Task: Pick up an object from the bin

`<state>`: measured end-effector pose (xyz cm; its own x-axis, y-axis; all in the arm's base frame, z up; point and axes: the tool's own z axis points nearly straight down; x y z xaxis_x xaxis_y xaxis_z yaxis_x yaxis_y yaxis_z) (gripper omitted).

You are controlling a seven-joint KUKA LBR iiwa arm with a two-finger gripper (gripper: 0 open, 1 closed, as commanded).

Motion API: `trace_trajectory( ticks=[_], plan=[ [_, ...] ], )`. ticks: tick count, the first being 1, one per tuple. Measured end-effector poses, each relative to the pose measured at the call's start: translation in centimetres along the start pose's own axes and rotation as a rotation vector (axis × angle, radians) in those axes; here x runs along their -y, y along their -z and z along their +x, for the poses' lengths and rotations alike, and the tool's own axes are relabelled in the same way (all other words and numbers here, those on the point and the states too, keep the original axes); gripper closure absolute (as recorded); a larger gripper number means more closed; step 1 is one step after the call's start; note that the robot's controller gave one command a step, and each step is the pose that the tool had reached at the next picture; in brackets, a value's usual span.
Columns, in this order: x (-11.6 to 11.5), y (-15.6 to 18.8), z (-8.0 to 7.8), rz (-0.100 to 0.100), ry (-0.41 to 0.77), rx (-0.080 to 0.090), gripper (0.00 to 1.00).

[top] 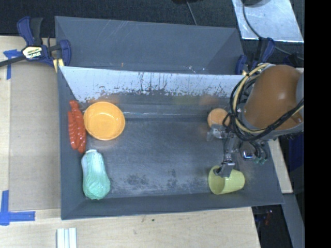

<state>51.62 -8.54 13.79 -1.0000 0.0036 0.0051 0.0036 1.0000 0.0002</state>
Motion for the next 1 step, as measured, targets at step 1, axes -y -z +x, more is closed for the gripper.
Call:
trace_trajectory(
  ticks=[1],
  plan=[
    [-0.03,0.42,-0.20,0.001,0.004,0.008,0.00]
  ],
)
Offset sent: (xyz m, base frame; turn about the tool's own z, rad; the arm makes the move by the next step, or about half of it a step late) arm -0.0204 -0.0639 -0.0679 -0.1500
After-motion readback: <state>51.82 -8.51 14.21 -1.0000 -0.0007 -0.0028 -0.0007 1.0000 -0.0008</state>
